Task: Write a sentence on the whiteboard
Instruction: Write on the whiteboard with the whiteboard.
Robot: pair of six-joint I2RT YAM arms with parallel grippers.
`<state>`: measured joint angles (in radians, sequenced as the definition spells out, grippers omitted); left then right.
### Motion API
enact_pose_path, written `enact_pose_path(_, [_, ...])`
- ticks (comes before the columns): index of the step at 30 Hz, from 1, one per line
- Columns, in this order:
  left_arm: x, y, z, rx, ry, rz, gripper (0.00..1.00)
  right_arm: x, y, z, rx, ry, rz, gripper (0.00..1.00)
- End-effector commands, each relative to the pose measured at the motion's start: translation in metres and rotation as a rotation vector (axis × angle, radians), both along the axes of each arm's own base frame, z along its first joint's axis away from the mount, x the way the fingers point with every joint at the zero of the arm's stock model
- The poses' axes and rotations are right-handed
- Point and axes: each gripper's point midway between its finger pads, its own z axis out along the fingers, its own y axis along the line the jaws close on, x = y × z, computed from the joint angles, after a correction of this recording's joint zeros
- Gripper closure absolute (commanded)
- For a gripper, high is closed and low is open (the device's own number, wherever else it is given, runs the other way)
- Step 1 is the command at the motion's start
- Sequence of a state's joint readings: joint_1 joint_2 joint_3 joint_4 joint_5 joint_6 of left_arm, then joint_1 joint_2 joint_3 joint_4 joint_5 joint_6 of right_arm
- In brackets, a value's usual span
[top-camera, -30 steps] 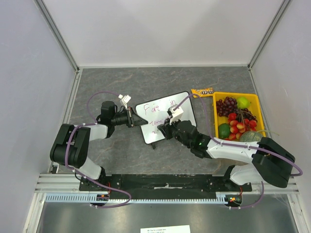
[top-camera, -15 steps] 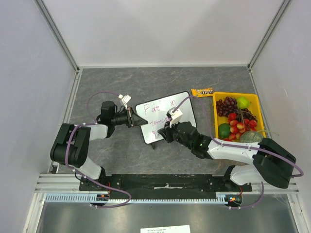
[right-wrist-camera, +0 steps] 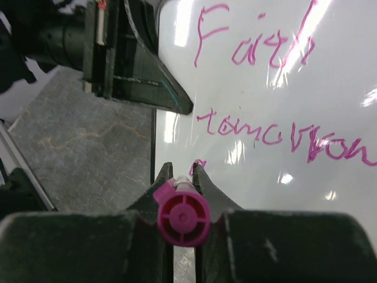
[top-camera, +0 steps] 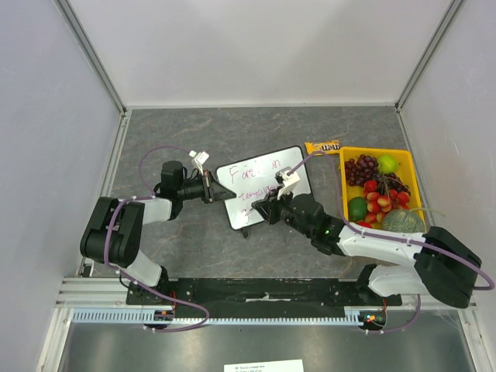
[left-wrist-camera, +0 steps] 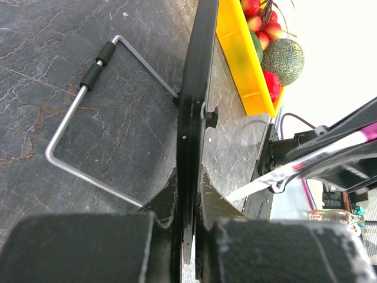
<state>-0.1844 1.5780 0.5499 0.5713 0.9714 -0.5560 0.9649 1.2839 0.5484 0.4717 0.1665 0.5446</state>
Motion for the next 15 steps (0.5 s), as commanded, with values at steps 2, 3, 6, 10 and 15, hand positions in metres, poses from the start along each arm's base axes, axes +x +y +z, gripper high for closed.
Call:
enact_pose_path(2, [0.013,0.024,-0.050,0.167,0.076,0.154,0.98,0.012,-0.010,0.053,0.152,-0.091,-0.071,1.00])
enact_pose_path(3, [0.013,0.024,-0.049,0.168,0.075,0.154,0.98,0.015,-0.012,0.052,0.136,-0.094,-0.085,1.00])
enact_pose_path(6, [0.014,0.025,-0.049,0.167,0.075,0.156,0.98,0.023,-0.017,0.047,0.090,-0.091,-0.122,1.00])
enact_pose_path(10, [0.014,0.025,-0.049,0.167,0.073,0.155,0.98,0.030,-0.016,0.039,0.051,-0.082,-0.139,1.00])
enact_pose_path(15, [0.013,0.024,-0.049,0.167,0.076,0.154,0.98,0.032,-0.015,0.032,0.056,-0.076,-0.152,1.00])
